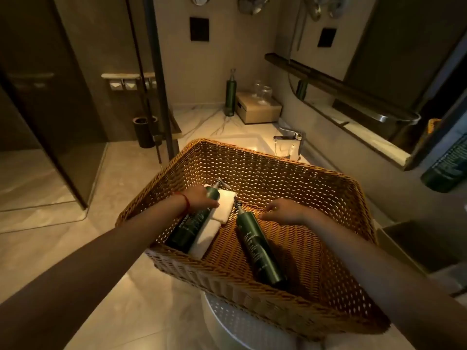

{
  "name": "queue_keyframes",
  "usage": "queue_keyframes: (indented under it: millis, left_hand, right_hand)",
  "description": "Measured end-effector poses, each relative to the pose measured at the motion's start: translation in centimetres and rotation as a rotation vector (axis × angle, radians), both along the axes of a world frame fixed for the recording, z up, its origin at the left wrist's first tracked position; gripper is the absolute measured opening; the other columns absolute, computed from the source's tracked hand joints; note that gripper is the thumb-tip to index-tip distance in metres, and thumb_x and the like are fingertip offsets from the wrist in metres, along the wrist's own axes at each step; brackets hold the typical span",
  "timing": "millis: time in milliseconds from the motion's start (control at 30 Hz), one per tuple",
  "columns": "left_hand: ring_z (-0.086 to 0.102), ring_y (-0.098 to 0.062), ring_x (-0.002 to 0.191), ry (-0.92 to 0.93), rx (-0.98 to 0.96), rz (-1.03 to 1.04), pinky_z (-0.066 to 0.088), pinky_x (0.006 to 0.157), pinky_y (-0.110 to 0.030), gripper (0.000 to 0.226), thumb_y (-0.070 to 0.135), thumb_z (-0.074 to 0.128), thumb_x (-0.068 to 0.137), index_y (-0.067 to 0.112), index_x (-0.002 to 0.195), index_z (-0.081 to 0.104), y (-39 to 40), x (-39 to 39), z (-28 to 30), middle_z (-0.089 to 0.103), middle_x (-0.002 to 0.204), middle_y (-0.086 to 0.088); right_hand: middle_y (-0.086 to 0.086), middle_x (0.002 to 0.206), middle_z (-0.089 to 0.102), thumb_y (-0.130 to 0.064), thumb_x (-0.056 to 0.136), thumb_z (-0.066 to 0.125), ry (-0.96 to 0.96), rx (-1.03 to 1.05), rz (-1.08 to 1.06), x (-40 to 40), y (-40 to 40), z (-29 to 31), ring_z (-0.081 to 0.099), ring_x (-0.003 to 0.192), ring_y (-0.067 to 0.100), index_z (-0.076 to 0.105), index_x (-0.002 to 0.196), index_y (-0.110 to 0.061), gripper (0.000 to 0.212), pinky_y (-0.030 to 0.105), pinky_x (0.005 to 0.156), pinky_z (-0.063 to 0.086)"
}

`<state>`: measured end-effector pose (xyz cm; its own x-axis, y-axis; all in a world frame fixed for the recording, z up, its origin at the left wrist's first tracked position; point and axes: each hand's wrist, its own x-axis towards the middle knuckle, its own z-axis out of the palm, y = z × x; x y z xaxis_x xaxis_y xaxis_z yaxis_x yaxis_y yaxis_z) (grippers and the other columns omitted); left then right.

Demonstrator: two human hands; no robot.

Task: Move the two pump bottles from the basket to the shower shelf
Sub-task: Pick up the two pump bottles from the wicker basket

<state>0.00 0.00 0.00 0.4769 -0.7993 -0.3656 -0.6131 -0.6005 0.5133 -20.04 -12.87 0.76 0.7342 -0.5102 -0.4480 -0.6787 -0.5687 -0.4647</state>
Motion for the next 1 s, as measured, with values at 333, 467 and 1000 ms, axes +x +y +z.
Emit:
queue_keyframes:
  millis: [333, 467, 1000]
  left_hand:
    - [0.052, -0.029, 0.111, -0.153, 0.208, 0.019, 0.044, 0.093, -0.035, 0.062, 0.034, 0.066, 0.075, 0.004, 0.124, 0.041, -1.6, 1.8, -2.9, 0.053, 0.126, -0.018]
    - [0.051, -0.032, 0.113, 0.067, 0.211, 0.107, 0.044, 0.096, -0.04, 0.074, 0.032, 0.073, 0.068, 0.004, 0.126, 0.037, -1.7, 3.1, -3.5, 0.05, 0.128, -0.02]
    - [0.059, -0.021, 0.085, 0.361, 0.079, 0.155, 0.05, 0.058, -0.03, 0.067, 0.037, 0.074, 0.065, 0.005, 0.118, 0.047, -2.3, 3.1, -0.5, 0.059, 0.097, -0.007]
  right_hand:
    - [0.019, 0.124, 0.055, -0.047, 0.076, 0.063, 0.21, 0.186, -0.179, 3.2, 0.5, -6.3, 0.056, 0.108, 0.033, 0.044, 0.121, -0.004, 0.065, 0.039, 0.083, 0.049]
    - [0.018, 0.12, 0.057, -0.046, 0.07, 0.069, 0.172, 0.243, -0.245, 3.5, 0.1, -7.3, 0.059, 0.103, 0.031, 0.045, 0.119, -0.003, 0.07, 0.038, 0.081, 0.052]
    - [0.003, 0.097, 0.059, -0.038, 0.072, 0.07, -0.093, 0.477, -0.259, 2.9, -2.0, -1.4, 0.062, 0.082, 0.019, 0.049, 0.118, -0.005, 0.061, 0.027, 0.054, 0.054]
